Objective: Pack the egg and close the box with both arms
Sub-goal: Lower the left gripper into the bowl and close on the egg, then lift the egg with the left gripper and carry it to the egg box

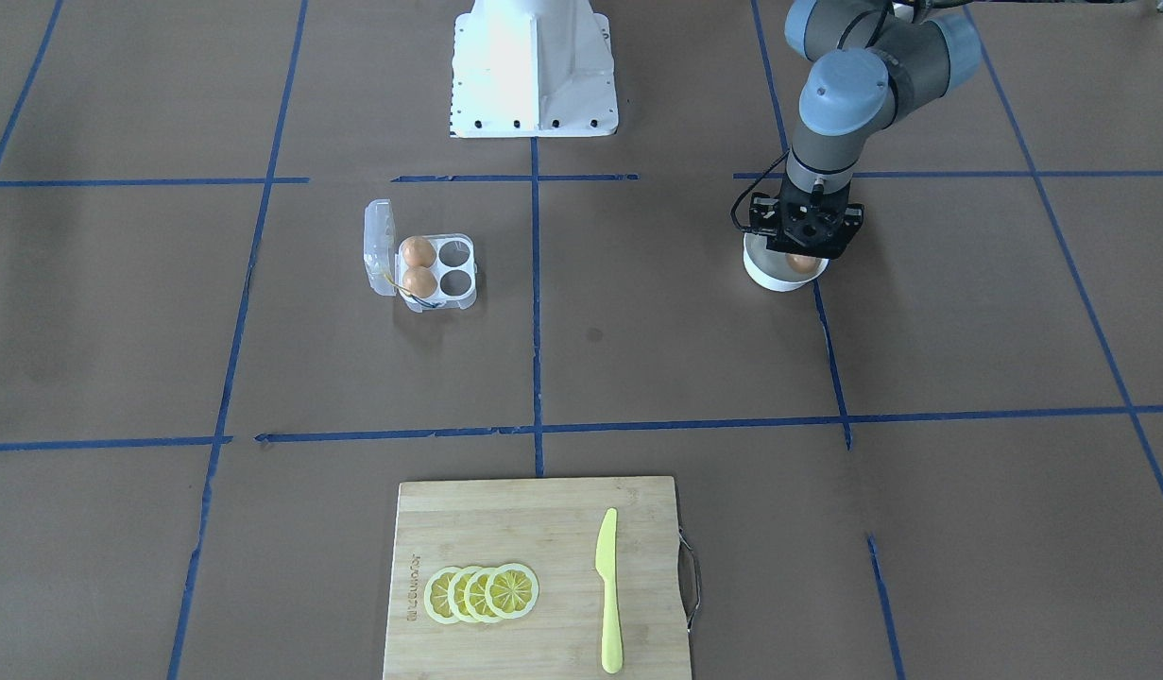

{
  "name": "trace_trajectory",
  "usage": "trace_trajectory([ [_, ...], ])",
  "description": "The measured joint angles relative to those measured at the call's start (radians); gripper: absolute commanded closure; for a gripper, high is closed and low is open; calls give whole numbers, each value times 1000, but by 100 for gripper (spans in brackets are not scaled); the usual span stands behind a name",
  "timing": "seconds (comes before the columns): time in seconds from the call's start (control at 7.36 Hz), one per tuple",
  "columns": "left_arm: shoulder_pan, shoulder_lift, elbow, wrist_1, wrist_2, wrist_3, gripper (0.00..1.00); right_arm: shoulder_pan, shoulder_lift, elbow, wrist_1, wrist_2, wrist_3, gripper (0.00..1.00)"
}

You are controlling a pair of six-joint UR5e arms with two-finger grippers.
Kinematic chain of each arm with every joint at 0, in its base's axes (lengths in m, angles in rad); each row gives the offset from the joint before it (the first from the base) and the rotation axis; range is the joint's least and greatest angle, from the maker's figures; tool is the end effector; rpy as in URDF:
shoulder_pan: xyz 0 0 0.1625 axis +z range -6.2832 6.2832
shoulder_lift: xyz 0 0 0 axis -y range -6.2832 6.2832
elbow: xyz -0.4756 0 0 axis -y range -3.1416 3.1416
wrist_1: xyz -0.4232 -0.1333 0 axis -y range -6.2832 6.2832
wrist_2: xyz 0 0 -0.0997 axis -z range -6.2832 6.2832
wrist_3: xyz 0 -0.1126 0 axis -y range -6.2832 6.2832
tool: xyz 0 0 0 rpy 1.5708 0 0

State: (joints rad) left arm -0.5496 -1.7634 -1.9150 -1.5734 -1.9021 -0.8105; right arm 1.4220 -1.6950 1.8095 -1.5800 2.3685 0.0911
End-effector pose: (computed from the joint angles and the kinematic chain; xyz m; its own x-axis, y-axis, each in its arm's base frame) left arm 0.4568 -0.3932 0.4530 0.7724 0.2911 -0.5645 -0.2495 0.9564 0.1517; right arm -0.0174 -0.4716 0.6538 0.6901 -0.0877 0.7184 0.0850 0.9956 0.0399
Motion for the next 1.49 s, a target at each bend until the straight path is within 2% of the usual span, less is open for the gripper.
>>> trace_trajectory([
  [0.27,2,-10,14,1,1,1,36,0,0,0,0,0,-1,0],
  [0.54,1,-11,19,0,2,3,84,0,0,1,0,1,-1,0],
  [0.68,0,-11,17,1,3,2,100,0,0,1,0,1,-1,0],
  [1.49,-18,-15,-76,7,-3,-7,100,0,-1,8,1,18,0,0],
])
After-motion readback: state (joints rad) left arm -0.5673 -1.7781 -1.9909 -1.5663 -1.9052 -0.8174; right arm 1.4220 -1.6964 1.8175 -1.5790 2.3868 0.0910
